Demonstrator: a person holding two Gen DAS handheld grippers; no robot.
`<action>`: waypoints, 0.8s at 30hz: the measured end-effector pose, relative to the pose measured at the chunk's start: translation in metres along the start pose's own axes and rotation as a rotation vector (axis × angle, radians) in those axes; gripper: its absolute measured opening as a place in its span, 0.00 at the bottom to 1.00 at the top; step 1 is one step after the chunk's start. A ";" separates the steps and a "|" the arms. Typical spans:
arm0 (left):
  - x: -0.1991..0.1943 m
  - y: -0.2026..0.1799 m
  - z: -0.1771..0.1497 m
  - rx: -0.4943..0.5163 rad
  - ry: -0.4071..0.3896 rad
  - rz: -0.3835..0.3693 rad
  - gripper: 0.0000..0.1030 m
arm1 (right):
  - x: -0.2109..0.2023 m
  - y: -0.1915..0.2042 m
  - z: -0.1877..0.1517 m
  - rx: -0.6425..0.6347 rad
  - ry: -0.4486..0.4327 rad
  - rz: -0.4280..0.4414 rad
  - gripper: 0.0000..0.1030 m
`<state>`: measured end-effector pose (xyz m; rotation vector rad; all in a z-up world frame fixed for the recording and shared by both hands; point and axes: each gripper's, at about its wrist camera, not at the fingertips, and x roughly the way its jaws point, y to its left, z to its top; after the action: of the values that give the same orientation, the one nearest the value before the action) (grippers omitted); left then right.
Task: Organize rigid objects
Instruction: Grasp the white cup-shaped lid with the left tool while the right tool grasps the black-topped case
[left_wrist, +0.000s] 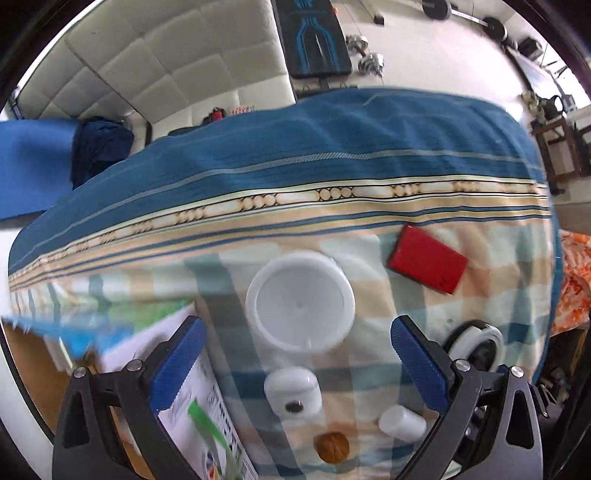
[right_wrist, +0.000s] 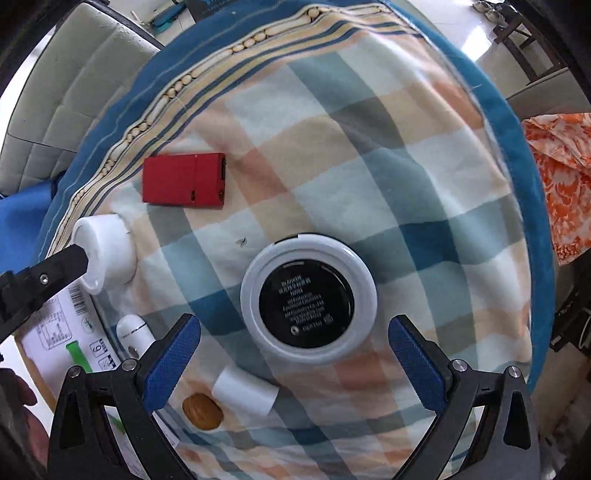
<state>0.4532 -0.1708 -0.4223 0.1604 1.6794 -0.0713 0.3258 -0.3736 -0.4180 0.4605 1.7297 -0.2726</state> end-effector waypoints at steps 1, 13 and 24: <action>0.004 -0.003 0.005 0.017 0.003 0.031 1.00 | 0.005 0.000 0.002 0.003 0.014 -0.007 1.00; 0.047 -0.022 0.024 0.118 0.091 0.063 0.74 | 0.026 0.002 0.017 -0.010 0.051 -0.069 0.76; 0.058 -0.022 -0.011 0.136 0.161 -0.089 0.65 | 0.036 0.002 0.011 -0.089 0.097 -0.092 0.76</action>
<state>0.4331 -0.1869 -0.4801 0.1977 1.8432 -0.2457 0.3307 -0.3710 -0.4551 0.3343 1.8527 -0.2412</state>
